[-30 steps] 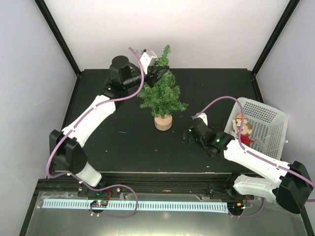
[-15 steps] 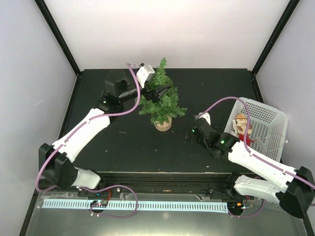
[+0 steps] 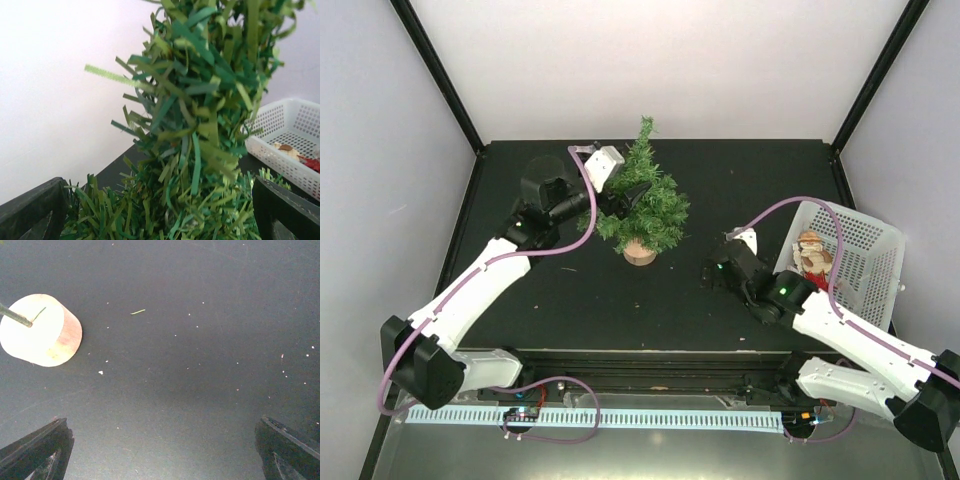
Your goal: Decorate the small christmas tree
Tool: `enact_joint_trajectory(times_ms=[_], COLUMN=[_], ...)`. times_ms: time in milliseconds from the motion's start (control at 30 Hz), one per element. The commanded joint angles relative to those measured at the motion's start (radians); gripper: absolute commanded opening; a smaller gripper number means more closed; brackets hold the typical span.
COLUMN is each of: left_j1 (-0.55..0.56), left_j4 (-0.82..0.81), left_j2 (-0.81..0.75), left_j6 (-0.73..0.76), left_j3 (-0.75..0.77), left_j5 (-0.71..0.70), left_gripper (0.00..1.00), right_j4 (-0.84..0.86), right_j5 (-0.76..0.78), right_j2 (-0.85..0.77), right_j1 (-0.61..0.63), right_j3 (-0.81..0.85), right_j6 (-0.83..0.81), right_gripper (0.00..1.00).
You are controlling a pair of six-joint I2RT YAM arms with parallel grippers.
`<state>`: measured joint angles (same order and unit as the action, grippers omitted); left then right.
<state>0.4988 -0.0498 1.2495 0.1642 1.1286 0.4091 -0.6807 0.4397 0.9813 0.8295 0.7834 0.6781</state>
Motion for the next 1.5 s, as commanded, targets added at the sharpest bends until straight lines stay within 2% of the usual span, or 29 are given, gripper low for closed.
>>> enact_joint_trajectory(times_ms=[0, 267, 600, 867, 1033, 1267, 1467], left_j1=[-0.004, -0.032, -0.114, -0.204, -0.277, -0.339, -0.356], left_j4=[0.072, 0.099, 0.120, 0.151, 0.148, 0.174, 0.222], left_j2=[0.007, 0.024, -0.019, -0.076, -0.136, -0.235, -0.310], left_j6=[0.017, 0.041, 0.030, -0.036, -0.109, -0.184, -0.203], left_j3=[-0.005, -0.006, -0.061, -0.081, -0.099, -0.101, -0.082], left_j5=[-0.042, -0.137, -0.126, -0.069, 0.014, 0.138, 0.150], left_gripper=[0.99, 0.99, 0.99, 0.99, 0.99, 0.99, 0.99], right_j4=[-0.018, -0.134, -0.237, -0.245, -0.217, -0.190, -0.164], right_j5=[0.033, 0.150, 0.195, 0.136, 0.085, -0.009, -0.133], right_j2=[-0.013, 0.026, 0.021, -0.004, -0.011, -0.009, 0.009], right_j1=[0.003, -0.007, -0.179, -0.335, -0.380, -0.391, -0.390], right_j3=[0.030, 0.075, 0.061, -0.016, -0.040, -0.069, -0.078], right_j6=[0.032, 0.104, 0.206, 0.197, 0.193, 0.182, 0.161], right_gripper=[1.00, 1.00, 1.00, 1.00, 1.00, 1.00, 1.00])
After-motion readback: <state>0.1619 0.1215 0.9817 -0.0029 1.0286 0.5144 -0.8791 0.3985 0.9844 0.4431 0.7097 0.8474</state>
